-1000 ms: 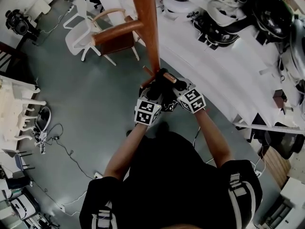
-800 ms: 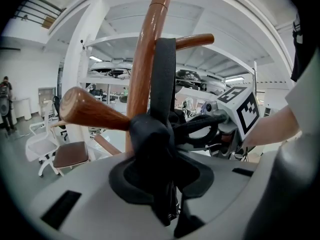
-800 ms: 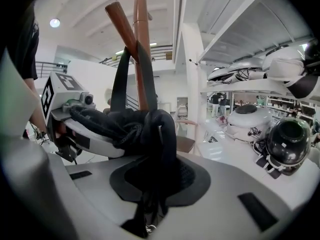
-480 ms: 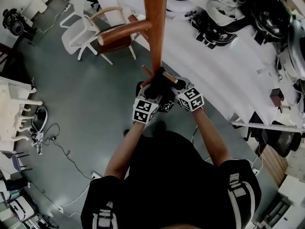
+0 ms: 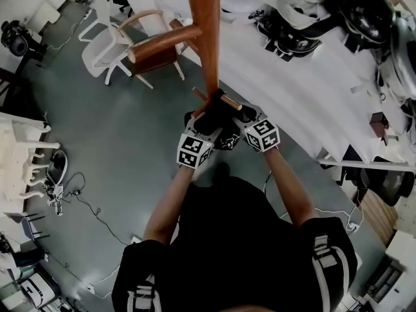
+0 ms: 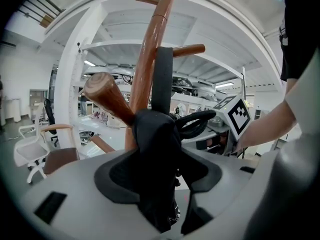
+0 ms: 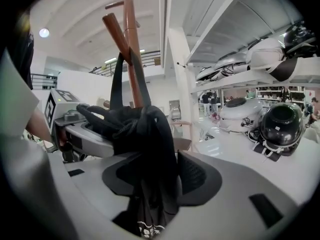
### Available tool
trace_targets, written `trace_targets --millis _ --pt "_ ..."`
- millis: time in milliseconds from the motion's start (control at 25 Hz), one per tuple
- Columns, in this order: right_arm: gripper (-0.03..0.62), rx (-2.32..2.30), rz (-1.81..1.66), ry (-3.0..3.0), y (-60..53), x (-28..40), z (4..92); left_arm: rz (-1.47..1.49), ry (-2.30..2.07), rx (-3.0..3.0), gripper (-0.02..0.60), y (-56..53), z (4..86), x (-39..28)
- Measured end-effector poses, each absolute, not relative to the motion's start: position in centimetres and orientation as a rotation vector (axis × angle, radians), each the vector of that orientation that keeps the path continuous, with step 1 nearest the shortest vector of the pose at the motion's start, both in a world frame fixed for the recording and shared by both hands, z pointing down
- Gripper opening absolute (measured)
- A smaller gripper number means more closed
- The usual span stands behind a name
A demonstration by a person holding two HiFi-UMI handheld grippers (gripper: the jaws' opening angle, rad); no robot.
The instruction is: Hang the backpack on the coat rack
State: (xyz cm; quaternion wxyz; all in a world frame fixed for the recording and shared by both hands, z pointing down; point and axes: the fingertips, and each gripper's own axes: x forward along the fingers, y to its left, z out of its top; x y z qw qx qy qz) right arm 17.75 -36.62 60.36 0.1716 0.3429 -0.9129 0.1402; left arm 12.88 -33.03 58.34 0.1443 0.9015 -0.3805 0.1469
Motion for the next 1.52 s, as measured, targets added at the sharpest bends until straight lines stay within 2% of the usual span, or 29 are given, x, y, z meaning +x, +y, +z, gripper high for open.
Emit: trace_targets --millis 160,600,720,880,1000,1160,1240,1520 --pt "0.238 1.012 0.408 -2.566 -35.4 18.5 60.8 0.418 -1.086 2.613 0.259 -32.5 58.2 12.2" --pt "0.235 1.236 0.393 -2.525 -33.0 18.2 58.7 0.417 -0.931 2.693 0.261 -30.6 57.3 9.4" --pt "0.199 1.286 0.404 -2.513 -31.9 18.1 58.4 0.414 -0.862 2.727 0.261 -29.9 57.1 9.3" --pt "0.104 1.359 0.401 -2.496 -30.4 17.5 58.3 0.454 -0.773 2.775 0.259 -29.0 57.3 8.3" --pt "0.075 1.385 0.338 -2.428 -29.3 17.3 59.2 0.441 -0.732 2.782 0.232 -28.3 57.3 7.3" --pt "0.017 1.485 0.288 -2.397 -27.7 16.3 58.6 0.416 -0.684 2.812 0.125 -27.3 56.9 5.0" --pt "0.017 1.544 0.261 -2.398 -27.1 15.6 57.8 0.38 -0.645 2.828 0.054 -26.7 56.4 3.6" --pt "0.015 1.632 0.296 -2.366 -24.3 11.6 57.8 0.362 -0.576 2.833 0.032 -24.4 56.8 -1.4"
